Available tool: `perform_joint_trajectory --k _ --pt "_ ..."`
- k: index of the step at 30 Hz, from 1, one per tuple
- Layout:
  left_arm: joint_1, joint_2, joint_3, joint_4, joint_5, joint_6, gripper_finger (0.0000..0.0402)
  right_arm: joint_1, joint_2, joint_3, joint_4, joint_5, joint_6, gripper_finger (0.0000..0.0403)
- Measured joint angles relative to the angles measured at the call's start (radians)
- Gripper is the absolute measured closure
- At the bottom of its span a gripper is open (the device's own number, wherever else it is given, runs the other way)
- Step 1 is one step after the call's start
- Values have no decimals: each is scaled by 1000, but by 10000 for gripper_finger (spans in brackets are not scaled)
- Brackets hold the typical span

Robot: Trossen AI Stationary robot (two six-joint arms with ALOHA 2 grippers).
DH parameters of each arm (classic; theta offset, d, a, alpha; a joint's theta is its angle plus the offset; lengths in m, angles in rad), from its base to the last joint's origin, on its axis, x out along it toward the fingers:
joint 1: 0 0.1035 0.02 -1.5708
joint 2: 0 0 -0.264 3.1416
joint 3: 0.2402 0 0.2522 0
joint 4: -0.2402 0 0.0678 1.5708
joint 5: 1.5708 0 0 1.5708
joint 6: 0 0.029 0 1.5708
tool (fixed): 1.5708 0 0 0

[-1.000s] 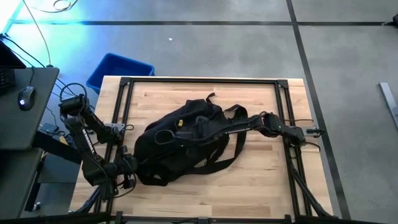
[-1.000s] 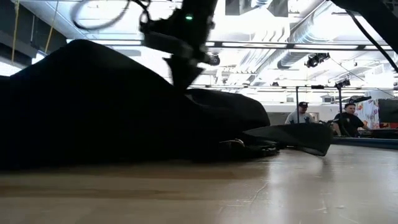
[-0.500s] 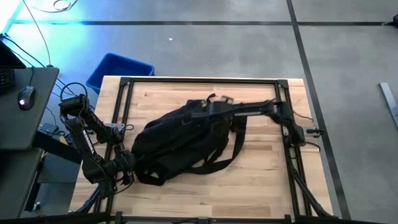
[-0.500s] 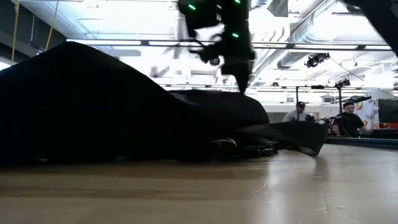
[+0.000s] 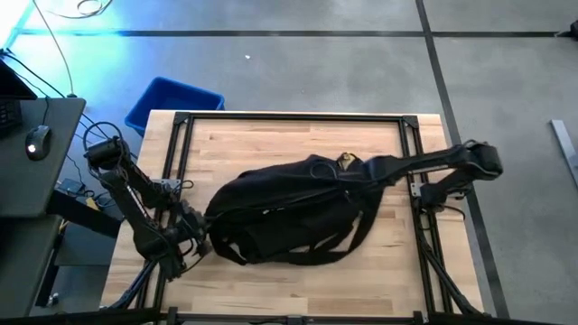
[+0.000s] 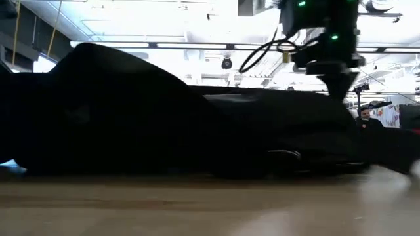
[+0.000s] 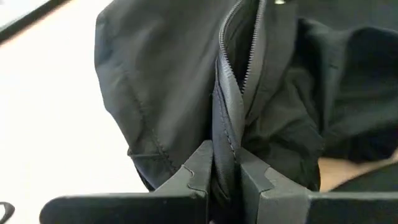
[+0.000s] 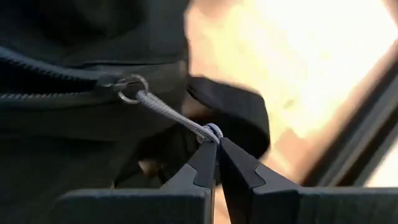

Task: Unpack backpack
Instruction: Open the black backpack, then remove the phone from the black backpack

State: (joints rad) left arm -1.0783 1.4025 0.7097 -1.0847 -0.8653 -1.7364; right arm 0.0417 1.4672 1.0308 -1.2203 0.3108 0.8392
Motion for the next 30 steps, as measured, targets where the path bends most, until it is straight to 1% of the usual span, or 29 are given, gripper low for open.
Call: perform_joint_trajectory --k 4,6,8,10,12,13,15,16,18,20,22,24,27,30 --pt "11 -17 49 5 96 59 368 42 -24 -12 14 -39 -1 403" --pt "11 -41 85 7 169 100 353 52 -24 -7 13 -24 -8 403" --pt "11 -68 123 11 248 128 337 62 -24 -5 27 -14 -60 398" --pt "17 -111 170 10 343 120 322 63 -24 -4 44 -16 -134 384" --pt "49 -158 223 22 460 82 310 63 -24 8 40 -24 -210 360" --pt "66 -182 245 38 492 68 306 63 -24 22 43 -24 -246 345" --pt "93 -225 282 98 495 64 301 63 -25 58 46 -24 -307 314" --pt "108 -244 295 137 467 71 300 63 -25 81 47 -24 -348 298" --pt "144 -268 308 223 357 124 299 63 -25 134 71 -29 -439 270" --pt "193 -272 307 300 248 230 298 63 -26 184 119 -36 -543 246" --pt "256 -258 303 338 211 344 298 63 -27 220 214 -86 -660 227" --pt "336 -227 303 337 240 423 298 53 -27 226 338 -174 -759 218" --pt "461 -160 301 345 295 536 298 41 -17 193 535 -326 -881 217" --pt "567 -84 301 460 355 681 298 42 16 160 626 -447 -976 224"
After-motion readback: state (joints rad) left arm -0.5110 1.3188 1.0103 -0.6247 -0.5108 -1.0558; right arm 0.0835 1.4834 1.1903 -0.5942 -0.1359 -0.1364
